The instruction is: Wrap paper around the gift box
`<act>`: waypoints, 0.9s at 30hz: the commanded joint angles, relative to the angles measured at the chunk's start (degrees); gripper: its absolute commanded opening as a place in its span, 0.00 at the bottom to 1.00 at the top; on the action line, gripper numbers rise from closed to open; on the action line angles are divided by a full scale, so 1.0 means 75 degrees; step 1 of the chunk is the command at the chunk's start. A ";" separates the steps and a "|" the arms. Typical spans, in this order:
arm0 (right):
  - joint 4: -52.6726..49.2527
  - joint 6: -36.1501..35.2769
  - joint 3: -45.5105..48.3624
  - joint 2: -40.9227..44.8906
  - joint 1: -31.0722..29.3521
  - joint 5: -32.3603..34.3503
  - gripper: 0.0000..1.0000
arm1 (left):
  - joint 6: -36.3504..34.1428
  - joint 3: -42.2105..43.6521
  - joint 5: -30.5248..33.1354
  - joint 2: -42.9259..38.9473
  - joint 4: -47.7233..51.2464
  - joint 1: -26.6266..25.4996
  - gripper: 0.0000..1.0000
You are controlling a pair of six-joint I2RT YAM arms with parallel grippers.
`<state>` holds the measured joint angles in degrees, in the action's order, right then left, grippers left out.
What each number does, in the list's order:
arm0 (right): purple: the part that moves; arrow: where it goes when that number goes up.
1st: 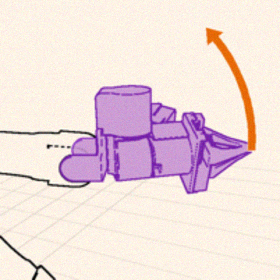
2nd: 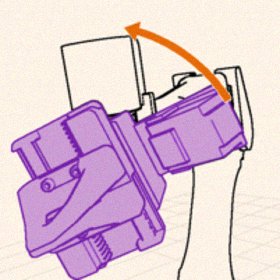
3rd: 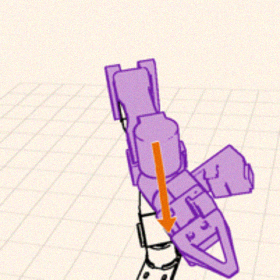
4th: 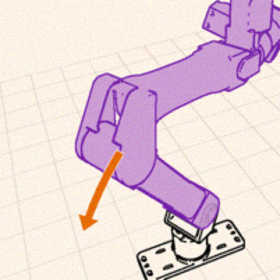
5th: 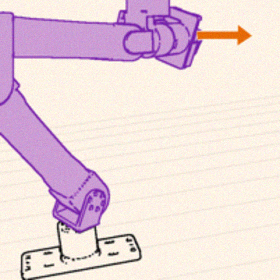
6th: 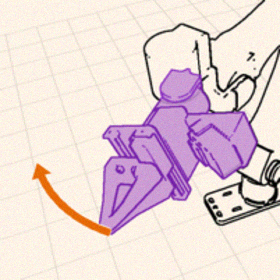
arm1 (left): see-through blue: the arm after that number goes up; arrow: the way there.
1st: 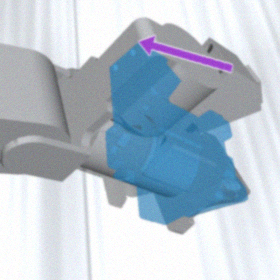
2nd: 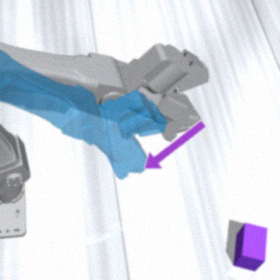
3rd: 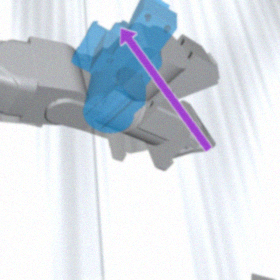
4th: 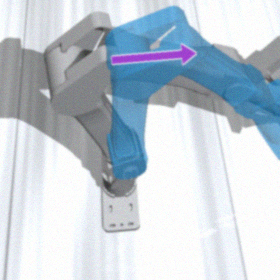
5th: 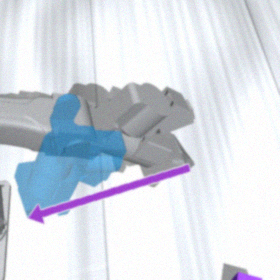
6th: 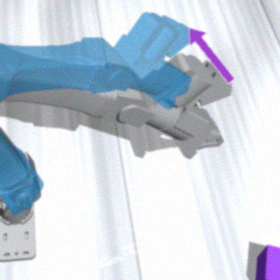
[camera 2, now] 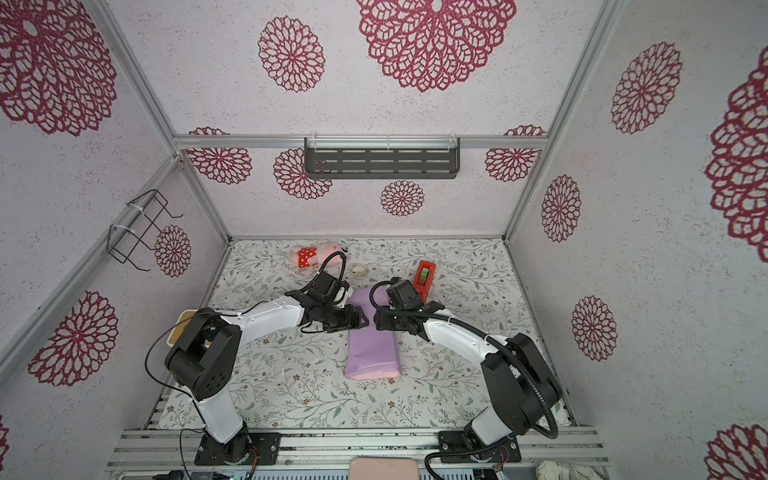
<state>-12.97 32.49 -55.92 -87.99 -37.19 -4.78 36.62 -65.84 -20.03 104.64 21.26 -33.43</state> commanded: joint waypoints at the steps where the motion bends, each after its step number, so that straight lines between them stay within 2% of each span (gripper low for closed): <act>1: -0.0027 -0.0128 -0.0231 -0.0086 -0.0023 0.0016 0.61 | -0.0100 0.0184 0.0780 0.0462 0.0541 0.0039 0.80; 11: 0.0463 -0.0045 -0.0174 -0.0399 0.0103 -0.0469 0.64 | -0.0113 0.0205 0.0786 0.0465 0.0541 0.0039 0.80; 27: 0.2830 0.0405 0.0533 -0.0962 0.0731 -0.2229 0.85 | -0.0114 0.0142 0.0783 0.0507 0.0576 0.0034 0.80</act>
<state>0.75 34.17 -52.47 -94.83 -32.05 -16.23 36.60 -65.89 -20.03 104.66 21.30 -33.43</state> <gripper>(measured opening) 0.840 0.798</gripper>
